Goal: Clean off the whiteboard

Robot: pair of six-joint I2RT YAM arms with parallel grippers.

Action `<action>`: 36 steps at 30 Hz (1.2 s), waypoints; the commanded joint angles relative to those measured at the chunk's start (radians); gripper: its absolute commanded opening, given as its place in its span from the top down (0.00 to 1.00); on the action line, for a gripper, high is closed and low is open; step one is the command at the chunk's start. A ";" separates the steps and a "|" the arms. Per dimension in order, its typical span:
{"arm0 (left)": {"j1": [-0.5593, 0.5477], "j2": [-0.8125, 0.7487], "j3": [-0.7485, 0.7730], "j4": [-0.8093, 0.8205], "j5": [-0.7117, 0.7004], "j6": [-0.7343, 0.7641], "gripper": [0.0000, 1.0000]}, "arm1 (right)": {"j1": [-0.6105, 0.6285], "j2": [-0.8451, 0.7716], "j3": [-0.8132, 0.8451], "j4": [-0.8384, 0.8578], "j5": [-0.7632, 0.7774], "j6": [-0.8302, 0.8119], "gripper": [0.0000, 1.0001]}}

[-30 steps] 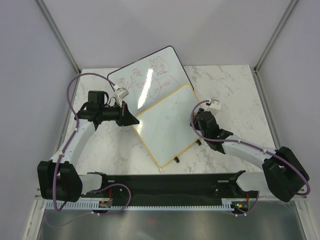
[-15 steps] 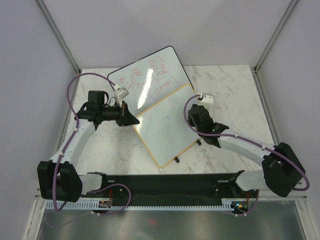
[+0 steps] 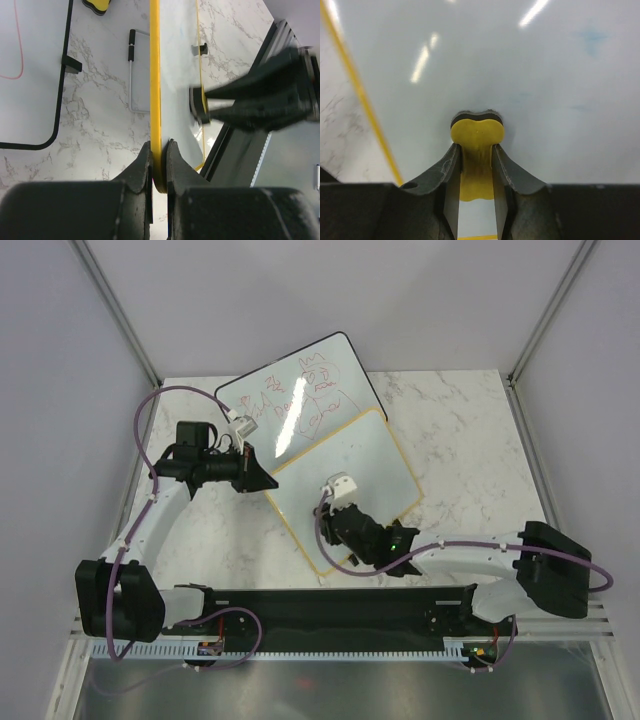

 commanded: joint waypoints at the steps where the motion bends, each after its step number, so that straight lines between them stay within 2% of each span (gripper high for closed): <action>1: -0.033 -0.003 0.042 0.064 0.032 0.168 0.98 | 0.087 0.109 0.096 0.006 -0.123 -0.156 1.00; 4: -0.033 -0.006 0.036 0.064 0.030 0.168 0.98 | 0.043 0.152 0.141 -0.048 -0.035 -0.197 1.00; 8: -0.033 -0.012 0.029 0.064 0.022 0.174 0.98 | -0.190 0.142 0.126 -0.056 -0.110 -0.157 1.00; 11: -0.033 -0.014 0.031 0.061 0.019 0.182 0.98 | -0.282 0.139 0.150 -0.057 -0.072 -0.205 1.00; 14: -0.035 -0.009 0.036 0.054 0.018 0.185 0.98 | -0.321 0.139 0.181 -0.065 -0.076 -0.252 1.00; 19: -0.035 -0.015 0.034 0.047 0.012 0.197 0.98 | -0.323 0.117 0.209 -0.079 -0.070 -0.279 1.00; 22: -0.035 -0.006 0.040 0.047 0.010 0.196 0.98 | -0.294 0.119 0.189 -0.073 -0.128 -0.272 1.00; 26: -0.035 0.001 0.052 0.045 0.012 0.191 0.98 | -0.105 0.160 0.144 -0.033 -0.148 -0.300 1.00; 29: -0.035 0.004 0.055 0.047 0.010 0.191 0.98 | -0.028 0.177 0.106 0.025 -0.226 -0.288 1.00; 31: -0.036 0.006 0.055 0.047 0.010 0.190 0.98 | -0.016 0.180 0.103 0.032 -0.226 -0.277 1.00; 34: -0.038 0.011 0.055 0.047 0.012 0.190 0.98 | -0.031 0.169 0.124 0.012 -0.118 -0.292 1.00; 36: -0.039 0.012 0.059 0.047 0.013 0.188 0.98 | -0.112 0.165 0.149 -0.016 -0.101 -0.286 1.00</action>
